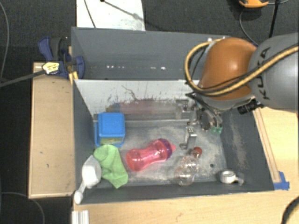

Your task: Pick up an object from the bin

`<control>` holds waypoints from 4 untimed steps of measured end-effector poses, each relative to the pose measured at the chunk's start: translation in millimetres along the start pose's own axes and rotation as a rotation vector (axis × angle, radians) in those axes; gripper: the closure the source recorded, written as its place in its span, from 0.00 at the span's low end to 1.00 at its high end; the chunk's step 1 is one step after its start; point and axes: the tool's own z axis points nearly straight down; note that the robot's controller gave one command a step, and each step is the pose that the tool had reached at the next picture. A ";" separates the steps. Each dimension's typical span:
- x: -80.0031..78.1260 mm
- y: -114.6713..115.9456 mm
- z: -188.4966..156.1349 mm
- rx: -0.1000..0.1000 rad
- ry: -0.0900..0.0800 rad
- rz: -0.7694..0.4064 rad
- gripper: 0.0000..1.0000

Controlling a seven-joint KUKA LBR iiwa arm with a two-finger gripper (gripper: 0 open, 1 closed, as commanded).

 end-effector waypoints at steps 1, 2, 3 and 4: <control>-1.6 -0.2 -4.7 0.000 -0.008 0.001 0.00; 10.0 27.2 50.5 0.001 -0.010 -0.129 0.00; 26.9 62.6 48.5 -0.001 -0.010 -0.287 0.00; 25.9 58.7 56.9 0.001 -0.006 -0.253 0.00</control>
Offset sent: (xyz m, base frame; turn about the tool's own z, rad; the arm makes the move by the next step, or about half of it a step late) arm -0.0274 0.0604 -0.1196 -0.3050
